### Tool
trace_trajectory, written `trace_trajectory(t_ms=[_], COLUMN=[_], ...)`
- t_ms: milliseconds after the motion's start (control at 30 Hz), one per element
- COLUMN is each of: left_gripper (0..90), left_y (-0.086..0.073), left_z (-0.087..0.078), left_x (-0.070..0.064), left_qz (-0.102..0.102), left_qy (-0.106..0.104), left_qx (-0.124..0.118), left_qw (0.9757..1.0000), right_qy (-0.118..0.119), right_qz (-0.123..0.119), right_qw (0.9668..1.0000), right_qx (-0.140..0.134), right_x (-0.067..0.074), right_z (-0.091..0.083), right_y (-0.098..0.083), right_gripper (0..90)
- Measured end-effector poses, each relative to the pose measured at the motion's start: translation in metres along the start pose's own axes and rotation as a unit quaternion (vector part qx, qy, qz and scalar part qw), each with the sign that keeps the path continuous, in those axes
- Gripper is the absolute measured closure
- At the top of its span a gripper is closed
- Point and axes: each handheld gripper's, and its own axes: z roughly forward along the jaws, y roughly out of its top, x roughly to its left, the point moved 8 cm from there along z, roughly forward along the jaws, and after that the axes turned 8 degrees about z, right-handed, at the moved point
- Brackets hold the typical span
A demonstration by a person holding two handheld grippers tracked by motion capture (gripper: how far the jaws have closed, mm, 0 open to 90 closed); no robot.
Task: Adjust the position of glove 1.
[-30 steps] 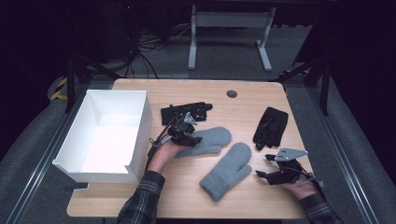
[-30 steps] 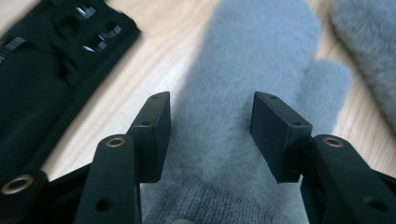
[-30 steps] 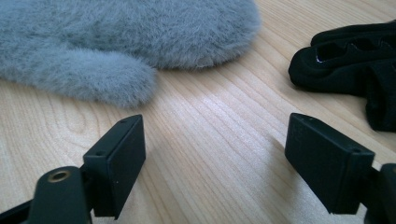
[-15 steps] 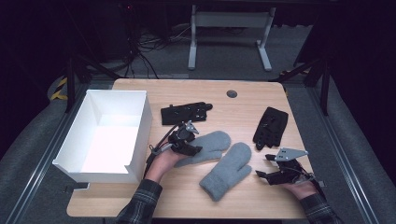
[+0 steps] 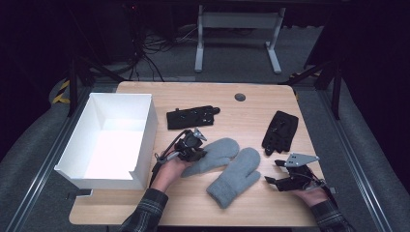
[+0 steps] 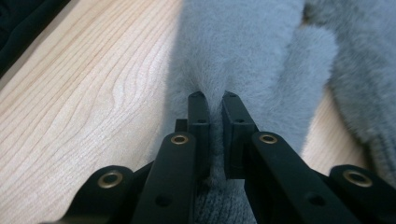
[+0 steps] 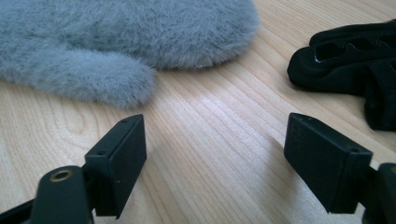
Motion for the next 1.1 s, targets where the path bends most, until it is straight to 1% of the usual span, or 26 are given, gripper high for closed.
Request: trace_trajectory(t_ms=[100,133,167,200,267,300,333,433,467,500,533,567,600,667,700,767,800,867,967,1100], left_gripper=[85.2,85.2,85.2,85.2,85.2,85.2,85.2,85.2,85.2,85.2,85.2,85.2,85.2,85.2,85.2,85.2,85.2,85.2,85.2,85.2], left_y=[0.002,0.002,0.003,0.004,0.006,0.008,0.008,0.011,0.011,0.012,0.012,0.013,0.013,0.014,0.015,0.016,0.016,0.017,0.017,0.018], left_z=[-0.007,-0.009,-0.011,-0.013,-0.017,-0.020,-0.022,-0.027,-0.027,-0.028,-0.029,-0.030,-0.030,-0.031,-0.032,-0.033,-0.033,-0.033,-0.034,-0.036], left_x=[0.002,0.003,0.003,0.004,0.004,0.004,0.004,0.005,0.005,0.004,0.004,0.004,0.004,0.003,0.003,0.002,0.002,0.001,0.001,0.000], left_qz=[-0.014,-0.022,-0.027,-0.032,-0.042,-0.046,-0.049,-0.060,-0.060,-0.063,-0.064,-0.065,-0.065,-0.066,-0.066,-0.069,-0.069,-0.069,-0.071,-0.075], left_qy=[0.003,0.002,0.001,0.000,-0.003,-0.004,-0.004,-0.006,-0.006,-0.007,-0.007,-0.006,-0.006,-0.009,-0.008,-0.008,-0.008,-0.009,-0.010,-0.012], left_qx=[-0.009,-0.013,-0.016,-0.020,-0.029,-0.037,-0.038,-0.051,-0.051,-0.053,-0.054,-0.056,-0.056,-0.058,-0.058,-0.061,-0.061,-0.061,-0.061,-0.064], left_qw=[0.9999,0.9997,0.9995,0.9993,0.9987,0.9982,0.9980,0.9969,0.9969,0.9966,0.9965,0.9963,0.9963,0.9961,0.9961,0.9958,0.9958,0.9957,0.9956,0.9950], right_qy=[-0.002,0.003,0.013,0.013,0.031,0.041,0.055,0.083,0.083,0.108,0.108,0.124,0.124,0.142,0.153,0.160,0.160,0.169,0.173,0.168], right_qz=[0.005,0.008,0.007,0.007,0.006,0.002,-0.004,-0.015,-0.015,-0.026,-0.026,-0.037,-0.037,-0.047,-0.057,-0.065,-0.065,-0.071,-0.077,-0.081], right_qw=[1.0000,1.0000,0.9999,0.9999,0.9995,0.9991,0.9984,0.9964,0.9964,0.9938,0.9938,0.9915,0.9915,0.9886,0.9863,0.9846,0.9846,0.9827,0.9814,0.9820], right_qx=[0.003,0.002,-0.003,-0.003,-0.008,-0.008,-0.006,0.001,0.001,0.005,0.005,0.010,0.010,0.016,0.022,0.025,0.025,0.027,0.030,0.030], right_x=[-0.001,0.001,0.005,0.005,0.012,0.016,0.023,0.037,0.037,0.049,0.049,0.058,0.058,0.070,0.079,0.085,0.085,0.093,0.099,0.102], right_z=[-0.003,-0.005,-0.009,-0.009,-0.011,-0.011,-0.011,-0.009,-0.009,-0.007,-0.007,-0.004,-0.004,-0.001,0.003,0.007,0.007,0.012,0.020,0.029], right_y=[0.001,0.003,0.006,0.006,0.011,0.012,0.014,0.016,0.016,0.017,0.017,0.018,0.018,0.018,0.019,0.020,0.020,0.022,0.025,0.031], right_gripper=[33.0,39.2,50.1,50.1,63.5,69.0,76.8,90.0,90.0,90.0,90.0,90.0,90.0,90.0,90.0,90.0,90.0,90.0,90.0,90.0])
